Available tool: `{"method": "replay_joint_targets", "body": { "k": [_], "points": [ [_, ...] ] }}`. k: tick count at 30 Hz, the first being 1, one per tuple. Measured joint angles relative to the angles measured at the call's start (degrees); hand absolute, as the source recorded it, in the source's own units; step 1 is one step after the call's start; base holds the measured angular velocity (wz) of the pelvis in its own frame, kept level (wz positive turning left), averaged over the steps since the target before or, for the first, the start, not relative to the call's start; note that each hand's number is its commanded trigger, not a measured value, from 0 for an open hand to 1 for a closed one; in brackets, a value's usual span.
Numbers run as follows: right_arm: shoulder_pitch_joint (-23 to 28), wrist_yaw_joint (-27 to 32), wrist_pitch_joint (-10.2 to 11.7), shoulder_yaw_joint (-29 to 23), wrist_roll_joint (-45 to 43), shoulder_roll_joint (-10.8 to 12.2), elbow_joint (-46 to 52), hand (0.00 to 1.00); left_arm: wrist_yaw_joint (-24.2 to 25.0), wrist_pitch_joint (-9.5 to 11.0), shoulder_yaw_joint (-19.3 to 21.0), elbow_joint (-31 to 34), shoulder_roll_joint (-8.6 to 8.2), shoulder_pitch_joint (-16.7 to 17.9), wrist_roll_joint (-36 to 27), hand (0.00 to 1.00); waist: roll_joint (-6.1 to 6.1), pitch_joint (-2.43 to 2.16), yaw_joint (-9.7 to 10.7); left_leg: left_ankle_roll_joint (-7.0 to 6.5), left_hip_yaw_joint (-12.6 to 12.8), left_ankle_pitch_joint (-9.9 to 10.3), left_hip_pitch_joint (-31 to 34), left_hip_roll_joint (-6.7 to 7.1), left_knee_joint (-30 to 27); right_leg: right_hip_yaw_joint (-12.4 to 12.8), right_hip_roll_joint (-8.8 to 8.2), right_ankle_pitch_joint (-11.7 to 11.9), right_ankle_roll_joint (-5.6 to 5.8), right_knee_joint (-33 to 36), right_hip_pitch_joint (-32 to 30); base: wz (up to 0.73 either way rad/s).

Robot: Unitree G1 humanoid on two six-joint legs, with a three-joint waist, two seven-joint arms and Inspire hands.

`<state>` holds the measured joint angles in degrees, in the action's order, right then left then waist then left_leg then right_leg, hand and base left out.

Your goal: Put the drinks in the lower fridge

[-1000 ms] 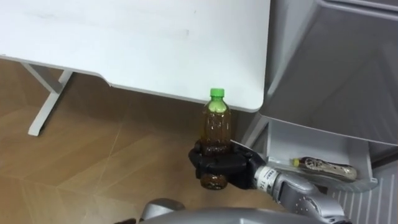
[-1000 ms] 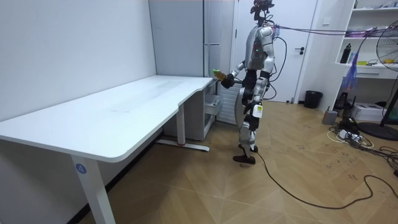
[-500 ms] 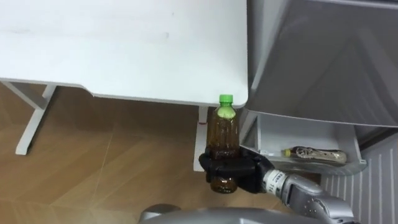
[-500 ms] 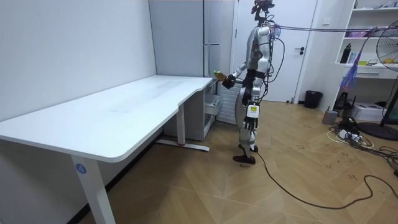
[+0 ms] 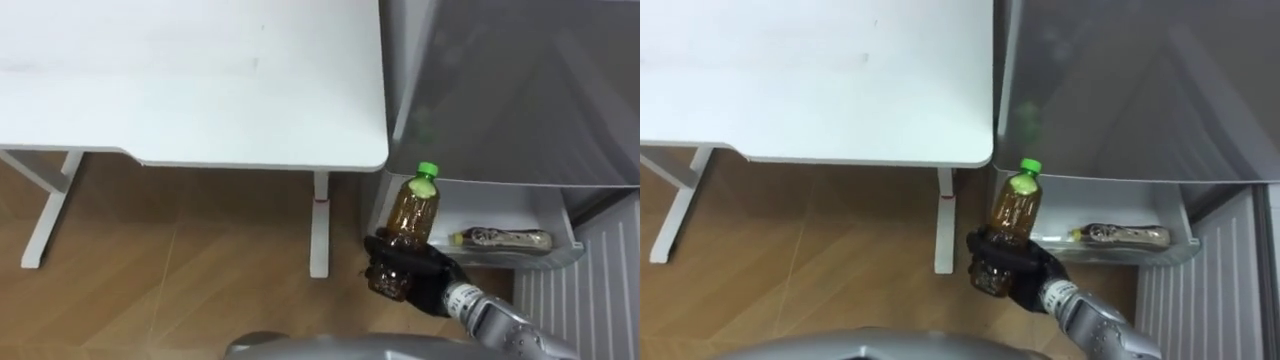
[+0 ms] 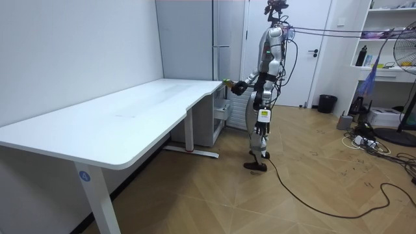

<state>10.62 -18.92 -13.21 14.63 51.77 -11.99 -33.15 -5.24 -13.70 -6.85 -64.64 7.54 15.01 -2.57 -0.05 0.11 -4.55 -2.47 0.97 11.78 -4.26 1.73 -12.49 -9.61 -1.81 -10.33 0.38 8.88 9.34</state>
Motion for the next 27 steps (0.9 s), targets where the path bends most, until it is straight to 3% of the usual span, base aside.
{"method": "replay_joint_targets", "body": {
  "k": [4,13,18,27],
  "points": [
    [0.0,4.93,0.2,-0.84,8.31,0.23,-0.14,1.0,1.12,-0.26,-0.04,0.46,0.04,0.29,0.02,0.0,0.1,0.33,1.26,-0.02,0.4,0.02,-1.21,-0.05,0.54,0.21,-0.04,0.0,0.0,-0.17,0.52,-0.04],
    [0.01,14.82,0.86,-2.93,19.38,0.75,-1.1,1.0,2.03,-1.77,-0.06,2.08,0.12,0.42,0.01,0.0,0.31,-0.17,2.93,0.01,0.45,0.07,-1.11,0.05,0.31,0.22,-0.05,-0.03,0.0,-0.31,-0.39,-0.03],
    [-0.01,18.65,1.49,-3.77,25.51,1.14,-1.69,1.0,2.31,-2.25,-0.06,2.93,0.13,0.4,0.01,0.0,0.23,0.1,2.9,0.01,0.68,0.07,-1.19,0.06,0.63,0.93,0.03,-0.12,-0.03,-0.21,-0.36,-0.03],
    [-0.02,22.11,5.8,-5.36,34.61,1.55,-1.68,1.0,3.66,-1.5,0.69,2.78,0.02,0.84,-0.01,0.0,0.65,-0.07,2.68,0.01,1.03,0.09,-0.21,0.11,0.35,1.39,0.08,-0.32,-0.07,-0.09,-1.53,0.0]
  ]
}}
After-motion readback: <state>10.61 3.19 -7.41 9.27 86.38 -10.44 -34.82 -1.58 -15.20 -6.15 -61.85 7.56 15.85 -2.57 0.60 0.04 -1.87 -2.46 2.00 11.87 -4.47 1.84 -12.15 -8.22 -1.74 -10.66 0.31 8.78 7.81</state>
